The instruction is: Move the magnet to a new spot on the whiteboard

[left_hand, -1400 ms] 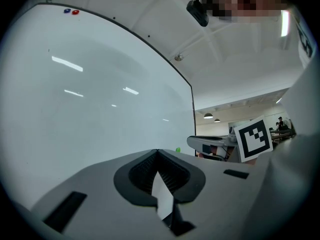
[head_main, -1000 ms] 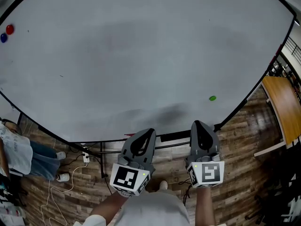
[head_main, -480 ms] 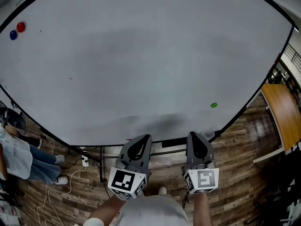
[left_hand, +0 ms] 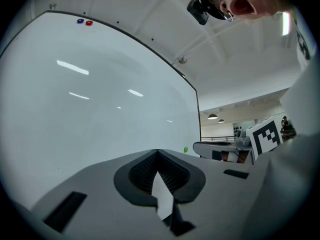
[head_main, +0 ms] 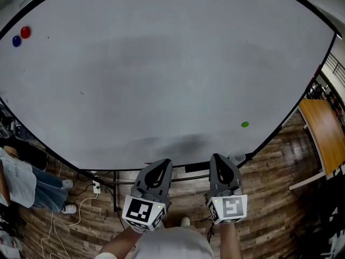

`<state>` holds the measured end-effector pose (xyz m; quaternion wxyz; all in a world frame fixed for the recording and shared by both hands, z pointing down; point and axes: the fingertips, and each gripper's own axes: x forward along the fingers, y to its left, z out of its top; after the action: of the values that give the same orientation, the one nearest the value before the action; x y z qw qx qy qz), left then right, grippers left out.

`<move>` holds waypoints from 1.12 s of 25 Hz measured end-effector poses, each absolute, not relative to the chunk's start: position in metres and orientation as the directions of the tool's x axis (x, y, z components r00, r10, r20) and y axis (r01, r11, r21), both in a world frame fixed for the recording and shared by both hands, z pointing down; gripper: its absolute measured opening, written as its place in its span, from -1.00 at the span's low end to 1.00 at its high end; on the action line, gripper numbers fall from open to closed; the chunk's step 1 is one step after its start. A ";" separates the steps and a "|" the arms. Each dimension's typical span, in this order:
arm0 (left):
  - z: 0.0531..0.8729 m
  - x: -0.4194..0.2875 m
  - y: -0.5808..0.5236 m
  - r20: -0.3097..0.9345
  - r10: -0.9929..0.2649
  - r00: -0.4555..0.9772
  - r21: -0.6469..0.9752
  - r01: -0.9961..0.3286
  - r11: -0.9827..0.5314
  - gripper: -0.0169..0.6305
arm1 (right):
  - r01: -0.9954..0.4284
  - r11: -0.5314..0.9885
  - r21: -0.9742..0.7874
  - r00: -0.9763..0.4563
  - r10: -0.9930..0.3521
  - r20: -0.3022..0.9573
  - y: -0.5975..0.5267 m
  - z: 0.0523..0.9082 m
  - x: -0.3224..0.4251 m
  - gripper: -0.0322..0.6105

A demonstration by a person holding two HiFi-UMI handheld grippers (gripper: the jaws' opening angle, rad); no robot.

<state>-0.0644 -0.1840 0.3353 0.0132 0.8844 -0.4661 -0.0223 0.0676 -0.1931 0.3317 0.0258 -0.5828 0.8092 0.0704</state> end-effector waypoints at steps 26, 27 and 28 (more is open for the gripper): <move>0.338 -0.061 -0.188 -0.030 -0.820 0.572 0.058 -0.818 -0.573 -0.93 | -0.951 0.295 0.094 -0.305 -0.944 -0.125 -0.196 0.332 0.071 -0.87; 0.338 -0.061 -0.188 -0.030 -0.820 0.572 0.059 -0.818 -0.573 -0.93 | -0.951 0.296 0.094 -0.306 -0.944 -0.125 -0.196 0.333 0.070 -0.87; 0.339 -0.061 -0.188 -0.029 -0.821 0.571 0.061 -0.818 -0.571 -0.93 | -0.950 0.297 0.095 -0.308 -0.943 -0.124 -0.196 0.333 0.069 -0.87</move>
<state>-0.0614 -0.1880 0.3388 0.0200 0.8860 -0.4625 -0.0271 0.0693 -0.1962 0.3335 0.0221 -0.5879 0.8051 0.0752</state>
